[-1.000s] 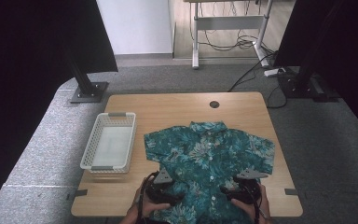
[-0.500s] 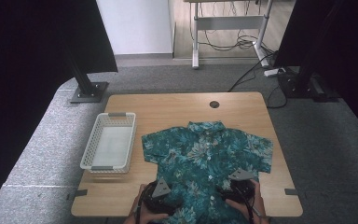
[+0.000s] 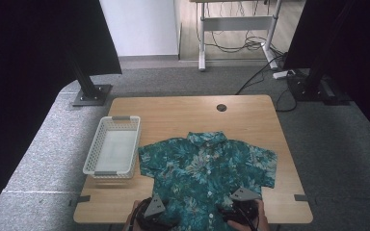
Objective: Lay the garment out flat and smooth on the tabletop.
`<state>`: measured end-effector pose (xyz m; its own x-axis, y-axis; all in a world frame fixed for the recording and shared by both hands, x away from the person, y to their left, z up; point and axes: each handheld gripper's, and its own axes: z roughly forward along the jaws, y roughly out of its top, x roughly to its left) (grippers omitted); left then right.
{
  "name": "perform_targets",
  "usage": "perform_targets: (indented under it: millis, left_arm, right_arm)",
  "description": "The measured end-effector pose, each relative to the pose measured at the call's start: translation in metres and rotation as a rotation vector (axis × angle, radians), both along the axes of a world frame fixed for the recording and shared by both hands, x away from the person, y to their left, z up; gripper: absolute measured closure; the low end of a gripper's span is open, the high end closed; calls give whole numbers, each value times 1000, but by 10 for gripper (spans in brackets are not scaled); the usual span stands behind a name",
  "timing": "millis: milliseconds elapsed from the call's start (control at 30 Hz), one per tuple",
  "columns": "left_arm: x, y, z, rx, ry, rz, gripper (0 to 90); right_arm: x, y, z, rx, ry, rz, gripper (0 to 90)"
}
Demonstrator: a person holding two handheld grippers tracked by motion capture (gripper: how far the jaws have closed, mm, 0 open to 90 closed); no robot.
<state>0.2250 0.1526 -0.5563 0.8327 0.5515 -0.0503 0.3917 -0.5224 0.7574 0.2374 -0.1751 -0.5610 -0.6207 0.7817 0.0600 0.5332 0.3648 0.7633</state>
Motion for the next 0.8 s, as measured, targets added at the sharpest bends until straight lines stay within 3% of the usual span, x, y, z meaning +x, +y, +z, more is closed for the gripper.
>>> perform_targets:
  millis: [67,300,500,700,800]
  left_arm:
    - [0,6,0,-20,16,11,200]
    - [-4,3,0,-6,6,18,186]
    - [-10,-3,-1,2,-5,10,185]
    - [-10,-1,0,7,-7,42,180]
    - [-3,5,6,-56,-9,82,179]
  right_arm:
    - [1,4,1,-4,7,7,235]
    - [7,0,1,0,10,-10,245]
    - [6,-14,0,50,19,-32,244]
    - [4,-18,0,83,36,-17,242]
    - [2,-26,7,146,18,-2,244]
